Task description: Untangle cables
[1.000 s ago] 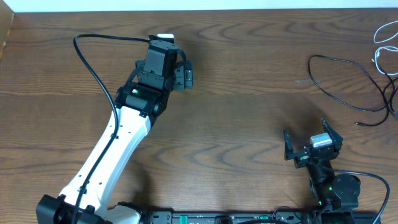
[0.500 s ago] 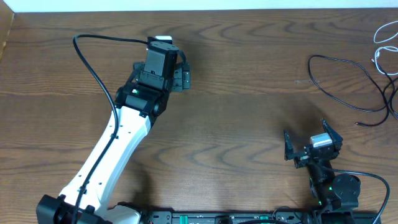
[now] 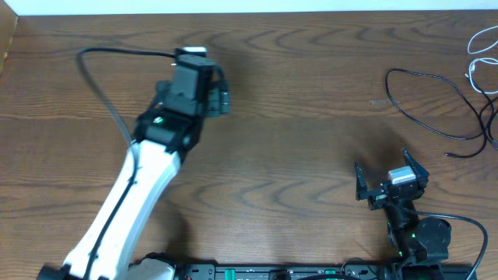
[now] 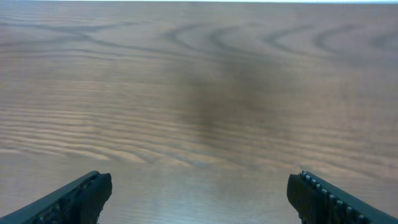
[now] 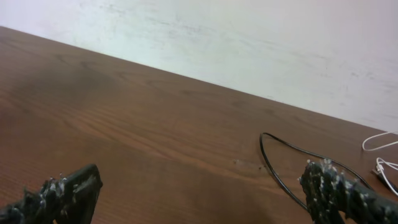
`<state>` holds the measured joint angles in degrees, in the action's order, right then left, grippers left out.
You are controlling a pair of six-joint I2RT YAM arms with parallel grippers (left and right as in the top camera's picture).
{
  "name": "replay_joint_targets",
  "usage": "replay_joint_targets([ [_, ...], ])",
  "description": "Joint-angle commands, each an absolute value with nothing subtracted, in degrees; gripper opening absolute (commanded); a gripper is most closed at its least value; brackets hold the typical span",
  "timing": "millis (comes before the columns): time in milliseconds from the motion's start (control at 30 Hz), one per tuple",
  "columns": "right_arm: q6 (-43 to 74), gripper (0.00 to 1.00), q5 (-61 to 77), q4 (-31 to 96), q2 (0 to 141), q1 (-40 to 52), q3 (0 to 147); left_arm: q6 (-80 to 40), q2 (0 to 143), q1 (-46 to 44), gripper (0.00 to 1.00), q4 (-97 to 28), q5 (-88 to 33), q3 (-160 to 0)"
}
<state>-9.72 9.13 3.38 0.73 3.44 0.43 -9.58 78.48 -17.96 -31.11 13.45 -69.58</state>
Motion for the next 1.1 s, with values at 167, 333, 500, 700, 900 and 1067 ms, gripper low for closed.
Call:
replay_joint_targets([
  [167,-9.91,0.99,8.54,3.64,0.30,3.05,0.34,-3.14,62.70,-3.14,0.96,-28.08,-5.91,-62.41],
  [333,-9.91,0.99,8.54,3.64,0.30,3.05,0.34,1.76,52.56,0.75,0.96,-21.76,-7.09,-54.30],
  [500,-9.91,0.99,8.54,3.64,0.30,3.05,0.32,1.72,41.01,3.81,0.96,-12.91,-7.07,-43.31],
  [700,-9.91,0.99,8.54,3.64,0.30,3.05,0.32,1.76,29.87,4.08,0.96,-4.82,-6.11,-31.64],
  [900,-9.91,0.99,8.54,3.64,0.30,3.05,0.32,1.74,21.71,3.90,0.96,1.67,-4.71,-21.19],
  [1067,-9.91,0.99,8.54,3.64,0.30,3.05,0.34,1.72,16.56,3.79,0.96,5.80,-3.79,-14.33],
])
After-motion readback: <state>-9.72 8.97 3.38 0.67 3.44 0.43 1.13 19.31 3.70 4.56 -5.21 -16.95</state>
